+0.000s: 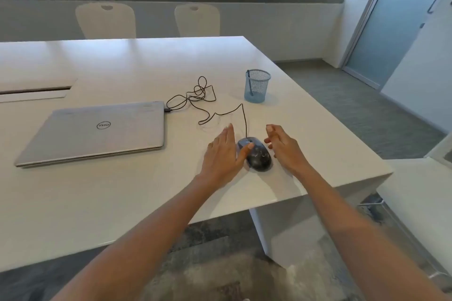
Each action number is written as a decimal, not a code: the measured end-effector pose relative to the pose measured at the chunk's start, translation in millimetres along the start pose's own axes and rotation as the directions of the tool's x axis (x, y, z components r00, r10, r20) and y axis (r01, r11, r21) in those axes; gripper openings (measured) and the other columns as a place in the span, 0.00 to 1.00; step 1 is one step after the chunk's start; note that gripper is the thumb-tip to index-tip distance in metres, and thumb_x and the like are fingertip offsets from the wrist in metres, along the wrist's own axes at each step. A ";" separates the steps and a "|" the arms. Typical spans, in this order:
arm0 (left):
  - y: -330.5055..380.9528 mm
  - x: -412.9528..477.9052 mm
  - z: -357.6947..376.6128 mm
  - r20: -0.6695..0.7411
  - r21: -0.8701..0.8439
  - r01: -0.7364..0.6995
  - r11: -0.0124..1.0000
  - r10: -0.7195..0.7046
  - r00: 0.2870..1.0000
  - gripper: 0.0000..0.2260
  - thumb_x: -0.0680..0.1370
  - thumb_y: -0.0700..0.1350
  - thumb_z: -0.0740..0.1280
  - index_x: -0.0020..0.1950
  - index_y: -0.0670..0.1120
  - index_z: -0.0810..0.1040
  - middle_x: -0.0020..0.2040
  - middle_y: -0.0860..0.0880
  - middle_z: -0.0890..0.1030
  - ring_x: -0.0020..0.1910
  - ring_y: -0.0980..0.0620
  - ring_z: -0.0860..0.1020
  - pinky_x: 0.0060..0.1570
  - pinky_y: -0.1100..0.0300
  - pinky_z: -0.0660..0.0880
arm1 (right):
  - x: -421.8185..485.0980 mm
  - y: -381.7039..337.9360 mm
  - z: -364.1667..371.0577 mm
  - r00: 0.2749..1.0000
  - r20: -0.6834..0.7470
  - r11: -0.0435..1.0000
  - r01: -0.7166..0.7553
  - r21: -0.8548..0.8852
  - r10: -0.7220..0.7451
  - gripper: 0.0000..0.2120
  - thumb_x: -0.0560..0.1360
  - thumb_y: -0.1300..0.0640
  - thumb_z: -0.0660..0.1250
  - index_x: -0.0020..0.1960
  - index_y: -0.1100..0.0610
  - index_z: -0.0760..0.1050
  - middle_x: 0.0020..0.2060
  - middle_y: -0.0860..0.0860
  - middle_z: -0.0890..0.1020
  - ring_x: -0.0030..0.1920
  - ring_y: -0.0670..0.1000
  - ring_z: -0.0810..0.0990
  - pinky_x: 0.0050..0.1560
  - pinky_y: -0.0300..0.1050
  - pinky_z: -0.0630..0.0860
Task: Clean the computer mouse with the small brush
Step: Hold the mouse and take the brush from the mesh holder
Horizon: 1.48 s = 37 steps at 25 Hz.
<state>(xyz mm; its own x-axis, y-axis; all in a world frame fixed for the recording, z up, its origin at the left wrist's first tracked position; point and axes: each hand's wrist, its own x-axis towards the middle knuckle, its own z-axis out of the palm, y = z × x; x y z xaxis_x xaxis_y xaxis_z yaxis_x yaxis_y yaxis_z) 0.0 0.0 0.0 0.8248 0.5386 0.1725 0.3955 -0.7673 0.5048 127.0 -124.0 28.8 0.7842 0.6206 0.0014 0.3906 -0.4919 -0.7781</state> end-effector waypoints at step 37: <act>-0.8 7.9 17.3 0.071 -0.076 -0.020 0.997 0.025 0.997 0.59 0.59 0.80 0.67 0.79 0.46 0.56 0.77 0.49 0.65 0.75 0.50 0.63 0.76 0.51 0.51 | 15.5 20.4 -1.1 0.977 0.136 0.941 -0.197 0.275 0.165 0.25 0.83 0.39 0.51 0.62 0.55 0.78 0.51 0.50 0.82 0.51 0.52 0.82 0.43 0.35 0.75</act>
<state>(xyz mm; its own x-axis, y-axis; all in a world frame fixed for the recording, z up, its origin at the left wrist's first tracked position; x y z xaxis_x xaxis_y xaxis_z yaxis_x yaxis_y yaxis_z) 13.2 -1.1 -13.7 0.8612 0.4929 0.1242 0.3474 -0.7491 0.5641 147.7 -125.1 13.6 0.7648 0.6083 -0.2123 0.0805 -0.4172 -0.9053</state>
